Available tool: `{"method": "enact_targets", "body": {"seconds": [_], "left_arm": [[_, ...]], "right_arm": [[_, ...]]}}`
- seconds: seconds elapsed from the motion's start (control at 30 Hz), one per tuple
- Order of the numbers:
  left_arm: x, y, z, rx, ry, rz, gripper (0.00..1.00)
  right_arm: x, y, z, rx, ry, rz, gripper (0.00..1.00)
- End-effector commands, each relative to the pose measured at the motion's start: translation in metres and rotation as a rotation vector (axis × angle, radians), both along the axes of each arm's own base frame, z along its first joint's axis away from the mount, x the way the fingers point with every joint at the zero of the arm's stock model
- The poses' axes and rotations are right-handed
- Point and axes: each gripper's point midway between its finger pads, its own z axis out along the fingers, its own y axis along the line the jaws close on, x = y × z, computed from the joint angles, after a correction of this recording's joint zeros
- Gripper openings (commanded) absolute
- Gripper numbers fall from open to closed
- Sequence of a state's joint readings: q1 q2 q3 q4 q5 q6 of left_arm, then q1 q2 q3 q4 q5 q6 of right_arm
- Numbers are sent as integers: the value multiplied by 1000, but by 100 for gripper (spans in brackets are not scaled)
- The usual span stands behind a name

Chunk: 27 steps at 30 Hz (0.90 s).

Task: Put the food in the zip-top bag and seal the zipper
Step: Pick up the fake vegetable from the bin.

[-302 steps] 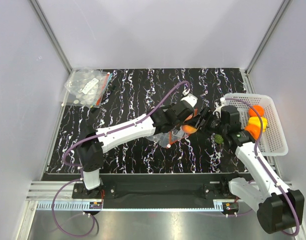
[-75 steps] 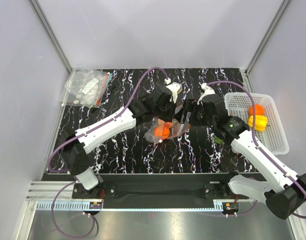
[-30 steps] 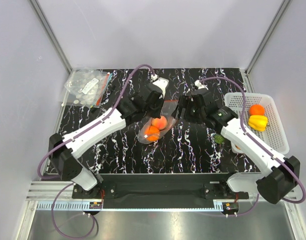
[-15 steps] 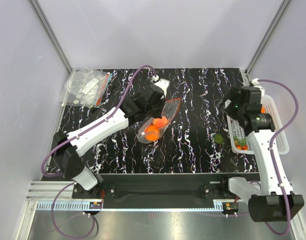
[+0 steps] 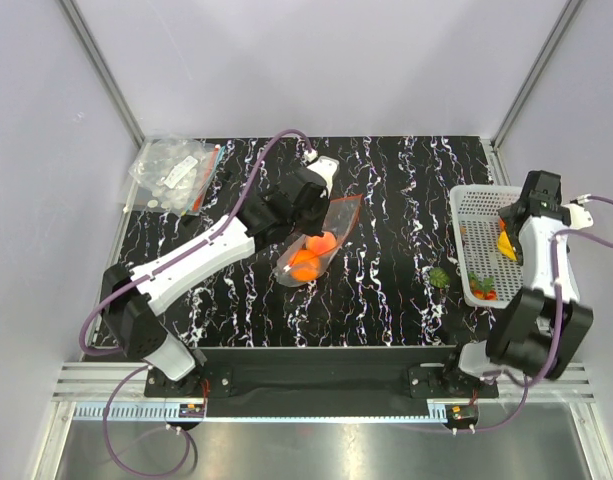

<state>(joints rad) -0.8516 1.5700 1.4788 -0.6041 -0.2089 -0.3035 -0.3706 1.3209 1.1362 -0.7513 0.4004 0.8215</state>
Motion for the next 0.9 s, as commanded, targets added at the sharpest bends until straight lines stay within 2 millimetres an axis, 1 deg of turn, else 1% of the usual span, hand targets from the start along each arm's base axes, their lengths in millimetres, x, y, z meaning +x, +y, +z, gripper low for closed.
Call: {"method": "enact_targets", "body": {"seconds": [0.0,0.07,0.1,0.2,0.23,0.33,0.37,0.4,0.47,0.5,0.6,0.7,0.77,0.8,0.87], "left_arm": [[-5,1,25,-58,-40,-17,0],[-5,0,25,-60,-39,-19,0],[-5,1,25,-60,-38,-19,0],[-7,1,21,-56,-31,-22,0],[-7,1,18,-52,-27,-24,0],[-7,1,16,-51,-25,-23,0],[-8,0,15,-51,-21,-26,0],[-8,-1,15,-55,-21,-29,0],[-7,-2,12,-50,-19,-30,0],[-6,-3,9,-43,-15,-29,0],[-5,-5,4,-39,-7,-31,0],[-5,-7,6,-45,-9,-36,0],[-5,-7,5,-48,-4,-36,0],[-6,-9,7,-53,-7,-41,0],[-7,-9,8,-54,-7,-40,0]], "right_arm": [[10,-28,-12,16,10,-192,100],[21,-34,-19,16,-14,-214,100],[23,-36,-29,26,-18,-248,100],[32,-48,-38,6,-54,-309,100],[34,-50,-40,6,-57,-322,100],[46,-59,-48,4,-75,-344,100],[51,-63,-46,-6,-93,-348,100],[52,-67,-52,-5,-78,-358,100],[54,-72,-57,-2,-66,-364,100],[55,-74,-64,9,-55,-378,100],[53,-81,-75,29,-61,-418,100],[54,-91,-82,16,-64,-459,100],[54,-95,-82,10,-47,-479,95],[54,-95,-88,16,-33,-488,92],[49,-95,-95,19,-17,-508,88]]}}
